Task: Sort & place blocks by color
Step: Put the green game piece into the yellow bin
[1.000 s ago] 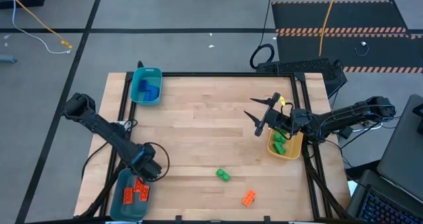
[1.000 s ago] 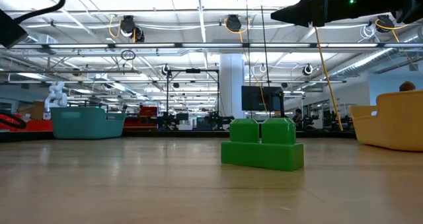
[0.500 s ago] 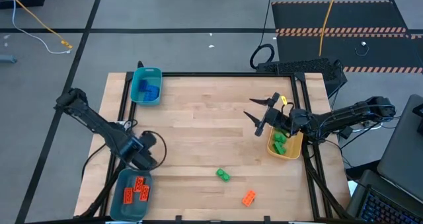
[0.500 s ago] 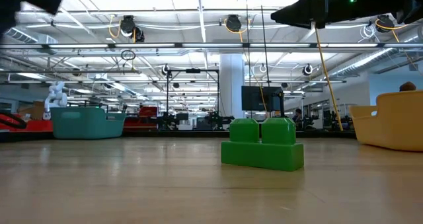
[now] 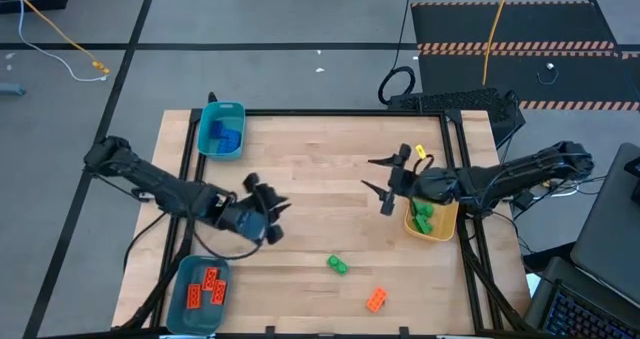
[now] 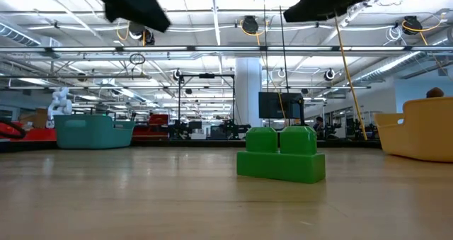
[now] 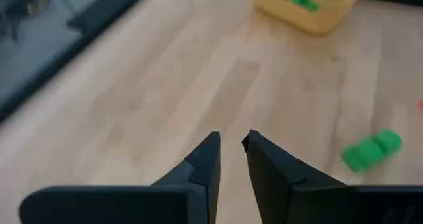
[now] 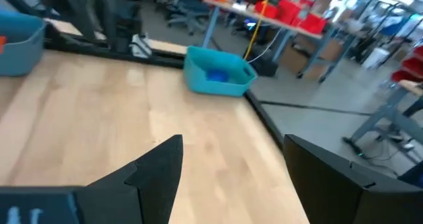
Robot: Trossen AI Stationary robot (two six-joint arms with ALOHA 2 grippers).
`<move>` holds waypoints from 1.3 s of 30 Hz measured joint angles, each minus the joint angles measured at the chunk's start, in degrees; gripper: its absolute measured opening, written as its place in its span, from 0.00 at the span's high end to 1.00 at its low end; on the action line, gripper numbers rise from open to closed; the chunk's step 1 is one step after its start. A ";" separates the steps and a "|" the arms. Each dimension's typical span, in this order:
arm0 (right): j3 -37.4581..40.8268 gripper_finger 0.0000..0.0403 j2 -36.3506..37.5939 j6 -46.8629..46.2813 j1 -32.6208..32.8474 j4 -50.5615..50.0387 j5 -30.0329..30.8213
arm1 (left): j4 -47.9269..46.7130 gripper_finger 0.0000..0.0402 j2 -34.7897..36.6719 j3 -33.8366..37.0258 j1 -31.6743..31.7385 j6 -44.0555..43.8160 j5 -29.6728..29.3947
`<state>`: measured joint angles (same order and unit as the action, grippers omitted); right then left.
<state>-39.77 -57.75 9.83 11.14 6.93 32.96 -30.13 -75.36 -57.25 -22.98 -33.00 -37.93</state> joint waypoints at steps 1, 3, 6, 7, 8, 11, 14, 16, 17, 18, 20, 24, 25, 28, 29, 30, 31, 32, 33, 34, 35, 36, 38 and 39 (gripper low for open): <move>-1.26 0.37 -0.69 -0.59 0.57 -1.48 0.01 | 2.34 0.81 -0.51 0.00 1.15 3.03 0.10; -3.50 0.37 -2.24 -1.99 2.10 -4.58 -0.03 | 6.27 0.81 -1.52 0.05 3.62 7.75 0.26; -7.24 0.37 -4.80 -5.01 4.59 -10.04 -0.14 | 8.09 0.81 -3.23 0.00 7.01 11.23 1.84; -8.57 0.37 -5.67 -6.22 5.43 -11.89 -0.15 | 7.82 0.81 -3.99 0.07 8.24 11.62 2.87; -9.91 0.37 -6.60 -7.38 6.31 -14.04 -0.15 | 8.05 0.81 -4.89 0.05 9.55 12.07 4.26; -13.47 0.37 -9.81 -10.80 8.64 -19.30 -0.01 | 7.73 0.78 -7.52 0.07 12.82 13.84 8.80; -16.10 0.37 -13.12 -13.88 10.52 -21.46 0.16 | 9.61 0.69 -10.57 0.07 15.22 14.51 10.05; -17.72 0.37 -15.46 -16.70 11.44 -21.86 0.06 | 11.15 0.61 -12.62 0.07 16.44 14.52 10.08; -18.42 0.37 -16.59 -18.07 11.85 -22.14 0.12 | 11.91 0.56 -13.50 0.07 17.05 14.52 10.05; -19.09 0.37 -17.81 -19.05 12.19 -22.26 0.14 | 11.94 0.51 -14.24 0.07 17.57 14.51 10.00; -20.29 0.37 -20.15 -21.00 12.90 -22.67 0.26 | 12.35 0.42 -15.53 0.07 18.35 14.48 9.94; -22.93 0.37 -24.31 -26.55 14.20 -25.92 -0.04 | 14.95 0.26 -16.18 0.09 19.28 15.50 9.83; -23.41 0.37 -25.26 -28.22 14.57 -26.82 -0.03 | 16.77 0.24 -16.20 0.09 19.36 16.27 9.79; -24.31 0.37 -27.69 -32.81 15.97 -27.22 -0.09 | 23.96 0.18 -16.20 0.07 18.91 20.18 9.96; -24.53 0.37 -28.49 -34.41 16.41 -27.34 -0.18 | 26.18 0.18 -16.20 0.07 18.70 21.36 10.29; -24.83 0.37 -29.17 -35.95 17.00 -27.19 -0.19 | 27.93 0.18 -16.20 0.07 18.51 22.52 10.87; -25.04 0.37 -29.79 -37.47 17.56 -26.95 -0.23 | 29.49 0.18 -16.20 0.07 18.26 23.55 11.52; -25.14 0.37 -30.48 -38.96 18.12 -27.03 -0.34 | 30.76 0.18 -16.20 0.07 18.00 24.55 12.53; -25.24 0.37 -31.22 -40.30 18.59 -27.10 -0.48 | 31.81 0.19 -16.20 0.07 17.80 25.27 13.17; -25.40 0.37 -32.11 -41.73 18.98 -26.91 -0.79 | 32.78 0.20 -16.20 0.07 17.49 26.02 13.92; -25.53 0.37 -32.96 -43.02 19.29 -26.67 -1.37 | 33.62 0.21 -16.20 0.07 17.14 26.61 14.65; -25.60 0.37 -33.88 -44.25 19.56 -26.56 -1.59 | 34.36 0.22 -16.20 0.07 16.81 27.23 15.58; -25.77 0.37 -35.88 -46.12 19.80 -25.25 -1.69 | 35.75 0.24 -16.20 0.07 16.03 28.45 17.27; -25.83 0.37 -36.96 -46.86 19.82 -24.32 -1.78 | 36.23 0.25 -16.20 0.07 15.66 28.98 17.62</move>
<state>-65.60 -94.71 -37.03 30.96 -17.39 31.17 6.10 -91.57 -57.19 -7.32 -4.02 -20.31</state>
